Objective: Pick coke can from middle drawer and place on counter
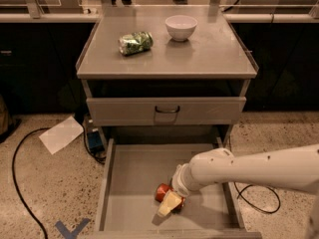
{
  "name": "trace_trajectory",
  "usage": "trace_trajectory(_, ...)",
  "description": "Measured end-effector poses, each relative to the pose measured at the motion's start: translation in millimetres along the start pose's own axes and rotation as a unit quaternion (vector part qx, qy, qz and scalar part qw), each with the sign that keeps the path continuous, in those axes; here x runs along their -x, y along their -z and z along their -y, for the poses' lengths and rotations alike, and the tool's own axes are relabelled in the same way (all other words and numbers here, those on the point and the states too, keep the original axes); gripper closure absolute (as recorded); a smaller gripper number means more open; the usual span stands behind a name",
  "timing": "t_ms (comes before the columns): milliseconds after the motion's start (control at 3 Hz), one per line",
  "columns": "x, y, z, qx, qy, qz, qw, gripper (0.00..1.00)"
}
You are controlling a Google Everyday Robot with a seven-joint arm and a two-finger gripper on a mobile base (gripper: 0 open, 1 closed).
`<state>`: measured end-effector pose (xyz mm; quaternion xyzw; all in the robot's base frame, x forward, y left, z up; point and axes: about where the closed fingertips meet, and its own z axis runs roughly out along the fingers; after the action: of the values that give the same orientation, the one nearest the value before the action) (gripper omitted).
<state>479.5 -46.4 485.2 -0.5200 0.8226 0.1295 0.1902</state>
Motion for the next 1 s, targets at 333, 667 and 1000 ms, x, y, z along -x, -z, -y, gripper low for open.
trace_trajectory(333,-7.5,-46.5,-1.9,0.02,-0.021,-0.002,0.9996,0.0)
trace_trajectory(667,-7.5,-46.5,-1.9,0.02,-0.021,-0.002,0.9996,0.0)
trace_trajectory(1000,-12.9,-48.9,-1.5,0.019,-0.029,0.008,0.9994,0.0)
